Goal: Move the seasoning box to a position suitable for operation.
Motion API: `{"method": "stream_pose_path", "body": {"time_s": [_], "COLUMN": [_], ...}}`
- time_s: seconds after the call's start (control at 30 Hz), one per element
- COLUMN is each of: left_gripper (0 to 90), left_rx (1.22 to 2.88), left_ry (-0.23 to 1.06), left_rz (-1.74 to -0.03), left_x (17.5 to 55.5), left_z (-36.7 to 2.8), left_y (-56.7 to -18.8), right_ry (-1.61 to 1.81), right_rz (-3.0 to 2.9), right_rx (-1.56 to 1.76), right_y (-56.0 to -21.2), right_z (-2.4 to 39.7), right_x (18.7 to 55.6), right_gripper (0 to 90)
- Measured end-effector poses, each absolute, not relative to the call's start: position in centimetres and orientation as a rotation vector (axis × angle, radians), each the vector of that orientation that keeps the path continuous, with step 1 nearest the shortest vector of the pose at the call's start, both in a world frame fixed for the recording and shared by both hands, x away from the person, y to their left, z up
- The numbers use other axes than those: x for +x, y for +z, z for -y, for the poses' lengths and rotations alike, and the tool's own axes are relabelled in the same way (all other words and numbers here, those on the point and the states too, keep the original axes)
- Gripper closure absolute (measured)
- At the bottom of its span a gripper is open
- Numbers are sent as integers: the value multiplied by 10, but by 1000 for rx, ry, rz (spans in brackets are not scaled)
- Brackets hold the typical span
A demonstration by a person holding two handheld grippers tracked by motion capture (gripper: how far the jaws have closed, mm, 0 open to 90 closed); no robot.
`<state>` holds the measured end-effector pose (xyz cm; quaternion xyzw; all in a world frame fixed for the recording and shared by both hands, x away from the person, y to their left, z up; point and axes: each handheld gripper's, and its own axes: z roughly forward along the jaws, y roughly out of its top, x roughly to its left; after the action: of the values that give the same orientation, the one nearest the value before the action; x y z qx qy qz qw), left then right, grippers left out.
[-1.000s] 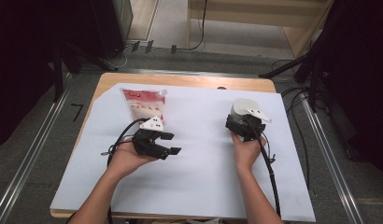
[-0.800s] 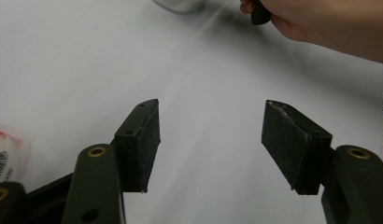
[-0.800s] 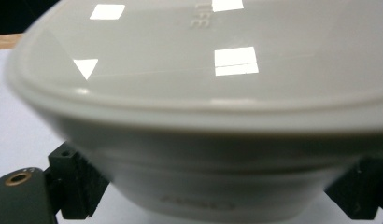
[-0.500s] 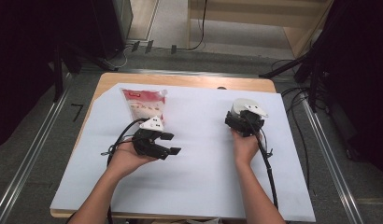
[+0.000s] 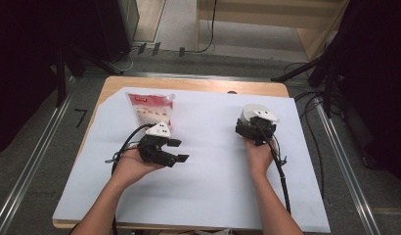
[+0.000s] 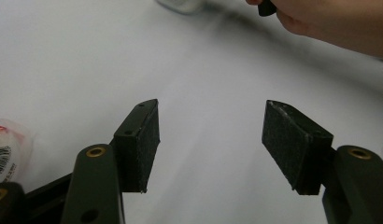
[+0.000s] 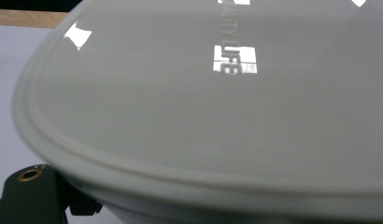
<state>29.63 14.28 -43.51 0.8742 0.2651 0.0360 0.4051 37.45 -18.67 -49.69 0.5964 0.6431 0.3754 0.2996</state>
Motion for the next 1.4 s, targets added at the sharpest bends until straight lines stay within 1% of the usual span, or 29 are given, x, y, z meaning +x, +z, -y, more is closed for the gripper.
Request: {"method": "stream_pose_path", "body": {"time_s": [0.3, 0.5, 1.03, 1.4], "left_gripper": [376, 376, 380, 378], "left_rx": [2206, 2211, 2212, 2200], "left_ry": [87, 86, 85, 72], "left_rz": [-687, -686, -696, -694], "left_x": [298, 297, 299, 299], "left_z": [-145, -144, -145, -145], "left_y": [-436, -436, -437, -437], "right_ry": [1103, 1150, 1250, 1233], "right_rz": [-1809, -1885, -2023, -2078], "right_rx": [1456, 1398, 1313, 1282], "right_y": [-471, -463, -474, -490], "right_z": [173, 162, 112, 89], "right_x": [350, 332, 304, 297], "right_gripper": [135, 135, 136, 136]}}
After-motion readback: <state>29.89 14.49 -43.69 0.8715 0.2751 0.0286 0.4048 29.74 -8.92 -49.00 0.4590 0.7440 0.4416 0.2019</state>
